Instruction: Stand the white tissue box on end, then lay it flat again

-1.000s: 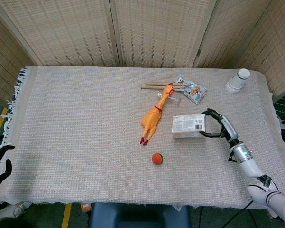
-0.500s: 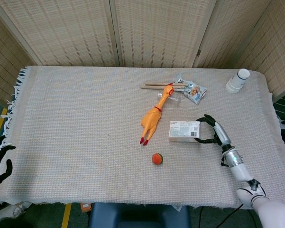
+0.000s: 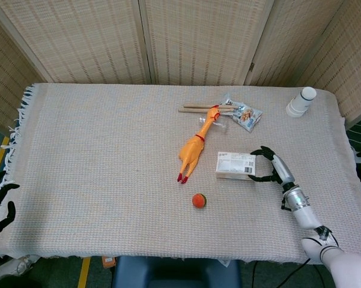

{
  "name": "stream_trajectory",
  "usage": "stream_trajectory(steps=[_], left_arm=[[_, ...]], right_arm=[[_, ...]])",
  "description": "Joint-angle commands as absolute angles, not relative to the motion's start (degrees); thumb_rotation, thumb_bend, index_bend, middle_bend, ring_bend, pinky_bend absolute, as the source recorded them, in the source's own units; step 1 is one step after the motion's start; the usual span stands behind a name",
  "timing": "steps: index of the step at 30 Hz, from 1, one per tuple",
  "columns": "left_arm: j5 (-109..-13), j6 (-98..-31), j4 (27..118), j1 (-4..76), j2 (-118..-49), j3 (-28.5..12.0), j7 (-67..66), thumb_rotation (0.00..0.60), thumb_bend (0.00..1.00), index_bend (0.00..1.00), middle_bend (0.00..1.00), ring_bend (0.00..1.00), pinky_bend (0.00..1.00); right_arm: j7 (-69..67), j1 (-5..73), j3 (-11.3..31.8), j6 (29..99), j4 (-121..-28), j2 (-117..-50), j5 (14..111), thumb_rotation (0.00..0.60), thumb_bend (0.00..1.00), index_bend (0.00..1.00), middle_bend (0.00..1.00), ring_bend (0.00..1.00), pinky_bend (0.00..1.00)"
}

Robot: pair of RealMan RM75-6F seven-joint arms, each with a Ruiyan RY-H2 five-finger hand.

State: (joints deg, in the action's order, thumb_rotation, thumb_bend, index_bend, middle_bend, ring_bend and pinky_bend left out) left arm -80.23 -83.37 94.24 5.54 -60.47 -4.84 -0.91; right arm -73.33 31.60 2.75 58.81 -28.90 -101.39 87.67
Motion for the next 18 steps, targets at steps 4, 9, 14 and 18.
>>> stream_trajectory(steps=[4, 9, 14, 18], left_arm=[[-80.2, -83.3, 94.3, 5.6, -60.5, -4.8, -0.9, 0.600, 0.62, 0.30, 0.00, 0.00, 0.10], [-80.6, -83.5, 94.3, 5.6, -60.4, -4.8, -0.8, 0.600, 0.62, 0.30, 0.00, 0.00, 0.10], [-80.2, -83.3, 94.2, 5.6, -60.5, -4.9, -0.7, 0.600, 0.62, 0.30, 0.00, 0.00, 0.10], [-80.0, -83.0, 94.0, 5.7, -60.5, -4.9, -0.6, 0.600, 0.62, 0.30, 0.00, 0.00, 0.10]], right_arm=[[-69.1, 31.6, 3.6, 57.7, -32.6, -99.6, 86.2, 0.600, 0.11, 0.17, 0.25, 0.01, 0.00], [-67.2, 32.0, 3.0, 55.0, -36.0, -97.5, 86.1, 0.600, 0.08, 0.07, 0.11, 0.00, 0.00], [-65.6, 32.1, 2.9, 55.3, -41.6, -93.8, 86.4, 0.600, 0.00, 0.00, 0.00, 0.00, 0.00], [-61.0, 31.2, 3.5, 62.7, -53.2, -86.2, 88.6, 0.600, 0.00, 0.00, 0.00, 0.00, 0.00]])
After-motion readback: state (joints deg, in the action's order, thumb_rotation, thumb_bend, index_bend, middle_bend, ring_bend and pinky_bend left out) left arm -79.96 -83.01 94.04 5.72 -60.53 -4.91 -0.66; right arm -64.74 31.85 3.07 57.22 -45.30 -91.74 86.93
